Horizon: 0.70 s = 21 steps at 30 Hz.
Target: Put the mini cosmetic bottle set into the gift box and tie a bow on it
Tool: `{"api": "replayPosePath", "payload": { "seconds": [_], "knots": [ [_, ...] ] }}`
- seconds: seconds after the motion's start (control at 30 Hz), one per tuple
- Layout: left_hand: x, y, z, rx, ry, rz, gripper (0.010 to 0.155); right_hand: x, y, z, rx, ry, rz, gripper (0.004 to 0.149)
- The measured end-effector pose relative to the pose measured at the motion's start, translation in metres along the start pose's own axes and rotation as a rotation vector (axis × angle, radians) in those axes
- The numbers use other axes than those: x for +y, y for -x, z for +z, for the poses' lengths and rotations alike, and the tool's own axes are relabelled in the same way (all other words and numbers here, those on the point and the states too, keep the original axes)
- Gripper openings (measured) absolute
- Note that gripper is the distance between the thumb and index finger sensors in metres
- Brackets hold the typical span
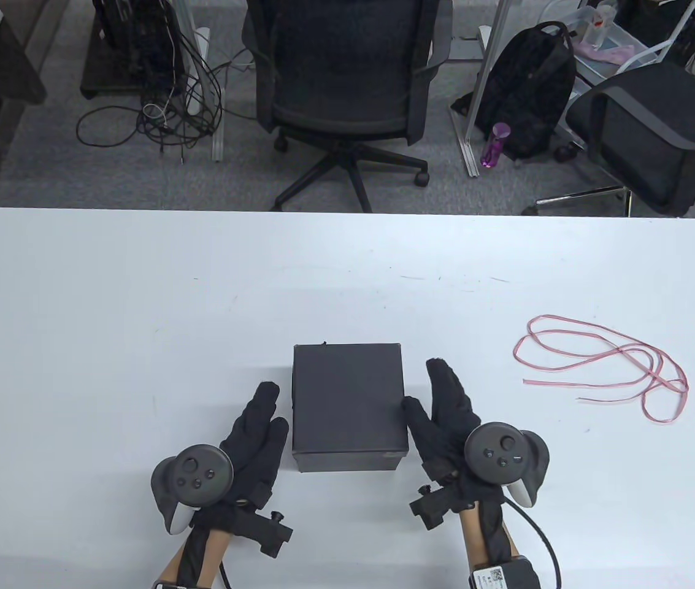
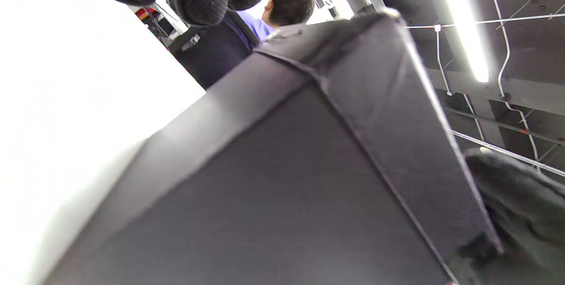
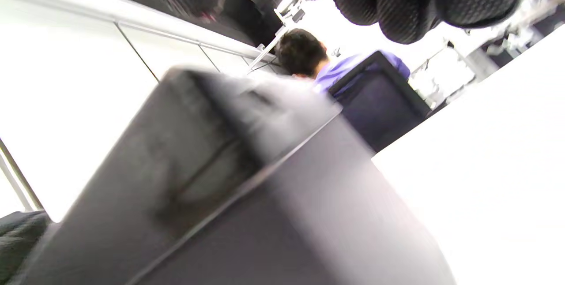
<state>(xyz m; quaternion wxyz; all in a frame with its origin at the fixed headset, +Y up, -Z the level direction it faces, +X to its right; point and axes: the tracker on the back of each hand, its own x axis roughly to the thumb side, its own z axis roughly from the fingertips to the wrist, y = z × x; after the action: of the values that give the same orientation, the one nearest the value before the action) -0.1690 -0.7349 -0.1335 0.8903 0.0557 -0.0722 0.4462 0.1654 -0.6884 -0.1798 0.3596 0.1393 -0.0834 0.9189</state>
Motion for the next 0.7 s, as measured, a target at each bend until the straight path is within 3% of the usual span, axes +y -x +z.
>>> {"api": "replayPosePath", "payload": {
  "seconds": [0.1, 0.33, 0.57, 0.7],
  "knots": [
    [0.003, 0.008, 0.000, 0.023, -0.012, -0.016, 0.070, -0.013, 0.012, -0.003, 0.039, -0.071, 0.193, 0.073],
    [0.005, 0.018, -0.003, 0.061, -0.012, -0.007, 0.070, -0.038, 0.087, -0.012, 0.430, -0.258, 0.591, 0.073],
    [0.003, 0.023, -0.005, 0.081, 0.004, -0.007, 0.070, -0.038, 0.158, -0.020, 0.683, -0.350, 0.839, 0.076],
    [0.002, 0.024, -0.005, 0.086, 0.007, -0.019, 0.070, -0.032, 0.181, -0.028, 0.768, -0.394, 0.910, 0.073]
  ]
}}
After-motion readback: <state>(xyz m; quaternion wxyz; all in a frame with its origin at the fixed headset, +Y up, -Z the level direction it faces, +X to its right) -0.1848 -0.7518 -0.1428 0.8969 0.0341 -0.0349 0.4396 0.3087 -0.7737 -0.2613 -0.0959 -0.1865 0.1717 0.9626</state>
